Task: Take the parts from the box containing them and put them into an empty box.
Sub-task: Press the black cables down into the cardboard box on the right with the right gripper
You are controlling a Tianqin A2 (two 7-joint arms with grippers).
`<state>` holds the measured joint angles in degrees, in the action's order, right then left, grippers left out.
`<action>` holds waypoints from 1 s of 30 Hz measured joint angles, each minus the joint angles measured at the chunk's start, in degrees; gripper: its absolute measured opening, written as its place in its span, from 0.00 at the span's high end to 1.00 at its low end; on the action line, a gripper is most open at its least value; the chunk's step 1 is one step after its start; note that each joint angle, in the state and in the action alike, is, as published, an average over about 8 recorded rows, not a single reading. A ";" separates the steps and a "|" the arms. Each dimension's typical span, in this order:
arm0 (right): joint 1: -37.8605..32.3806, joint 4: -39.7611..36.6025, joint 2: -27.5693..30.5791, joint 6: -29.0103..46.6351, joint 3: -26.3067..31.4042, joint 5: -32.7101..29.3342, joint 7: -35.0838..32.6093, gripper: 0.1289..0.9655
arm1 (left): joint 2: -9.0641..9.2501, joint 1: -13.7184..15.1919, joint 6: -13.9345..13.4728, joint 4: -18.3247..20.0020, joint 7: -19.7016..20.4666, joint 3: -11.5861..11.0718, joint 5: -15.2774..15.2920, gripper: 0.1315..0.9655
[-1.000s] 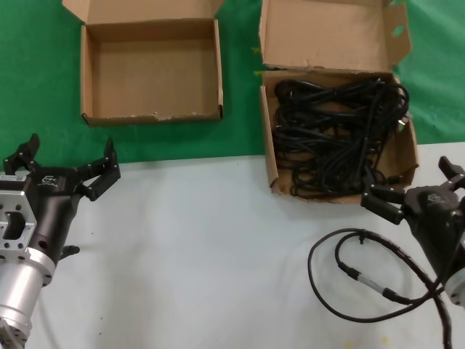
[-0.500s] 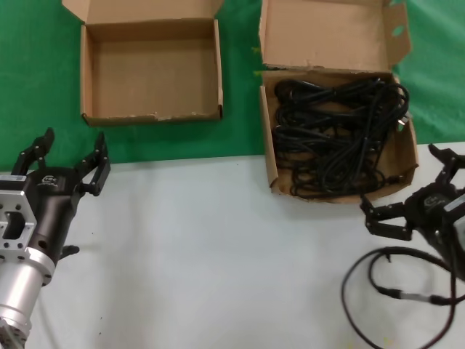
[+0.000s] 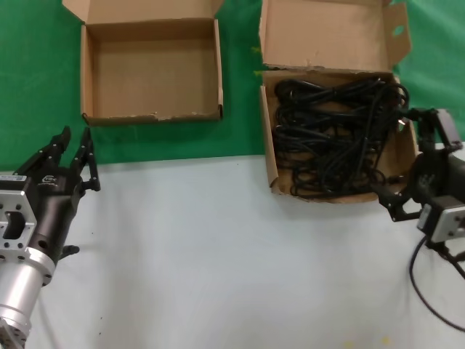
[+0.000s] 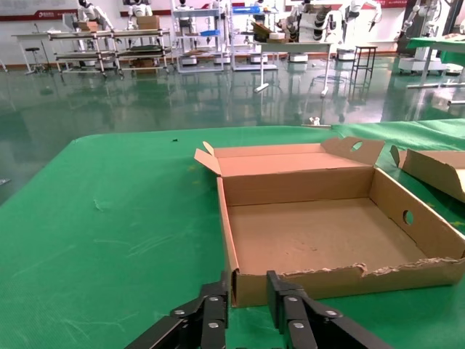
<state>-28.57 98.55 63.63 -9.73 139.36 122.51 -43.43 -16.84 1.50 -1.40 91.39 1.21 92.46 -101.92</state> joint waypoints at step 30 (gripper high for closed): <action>-22.25 -5.01 -1.78 1.38 18.37 34.73 -57.83 0.00 | 0.00 0.00 0.00 0.00 0.00 0.00 0.00 0.98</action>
<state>-50.82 93.54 61.85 -8.36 157.73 157.24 -101.26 -16.84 1.50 -1.40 91.39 1.21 92.46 -101.91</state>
